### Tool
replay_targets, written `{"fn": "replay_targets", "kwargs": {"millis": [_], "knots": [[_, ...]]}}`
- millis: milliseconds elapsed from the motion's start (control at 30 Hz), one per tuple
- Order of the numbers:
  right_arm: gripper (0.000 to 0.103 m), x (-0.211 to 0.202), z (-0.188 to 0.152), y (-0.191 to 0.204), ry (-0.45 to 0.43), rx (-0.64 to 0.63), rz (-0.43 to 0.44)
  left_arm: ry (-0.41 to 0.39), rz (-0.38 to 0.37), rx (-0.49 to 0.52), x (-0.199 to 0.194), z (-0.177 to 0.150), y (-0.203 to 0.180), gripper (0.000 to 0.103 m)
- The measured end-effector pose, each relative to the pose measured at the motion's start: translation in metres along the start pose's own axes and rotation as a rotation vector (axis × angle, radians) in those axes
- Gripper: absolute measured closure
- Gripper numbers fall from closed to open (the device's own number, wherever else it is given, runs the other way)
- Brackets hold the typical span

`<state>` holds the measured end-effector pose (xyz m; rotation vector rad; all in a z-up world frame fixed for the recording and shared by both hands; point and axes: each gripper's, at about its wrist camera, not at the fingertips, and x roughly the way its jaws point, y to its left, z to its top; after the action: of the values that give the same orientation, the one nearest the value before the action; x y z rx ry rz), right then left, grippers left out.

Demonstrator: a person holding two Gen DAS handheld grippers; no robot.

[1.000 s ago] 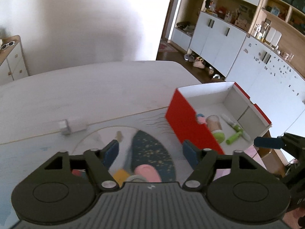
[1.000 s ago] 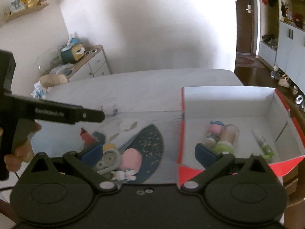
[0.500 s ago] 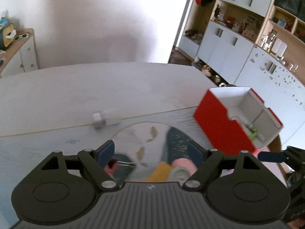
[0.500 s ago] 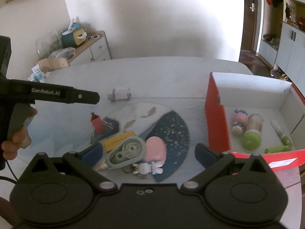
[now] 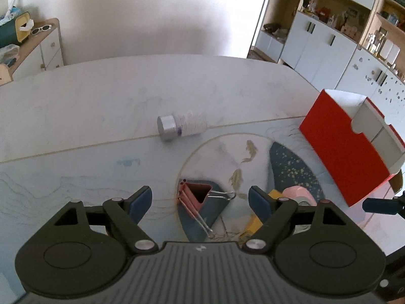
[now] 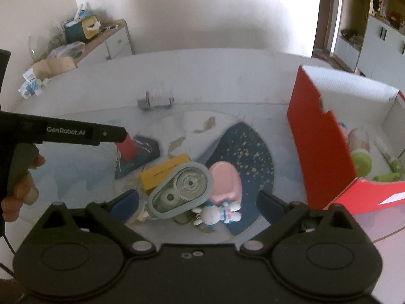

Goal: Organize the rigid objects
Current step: 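Move both tools back over the mat, then grasp the red binder clip with the left tool while the right tool grasps the tape dispenser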

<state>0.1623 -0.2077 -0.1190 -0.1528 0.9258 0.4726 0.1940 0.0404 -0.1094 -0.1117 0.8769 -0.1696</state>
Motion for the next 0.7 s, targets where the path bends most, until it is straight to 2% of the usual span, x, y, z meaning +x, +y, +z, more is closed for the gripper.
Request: {"fn": "replay_targets", "kwargs": {"millis": [233,700], "knots": [[0.009,0.020,0.000,0.012,0.051,0.012,-0.029,0.022,-0.028,-0.006,0.021,-0.005,0.008,0.020],[0.023,0.048,0.007,0.020,0.119,0.094,-0.064,0.030,-0.022,0.006,0.043,-0.007,0.018,0.020]]}}
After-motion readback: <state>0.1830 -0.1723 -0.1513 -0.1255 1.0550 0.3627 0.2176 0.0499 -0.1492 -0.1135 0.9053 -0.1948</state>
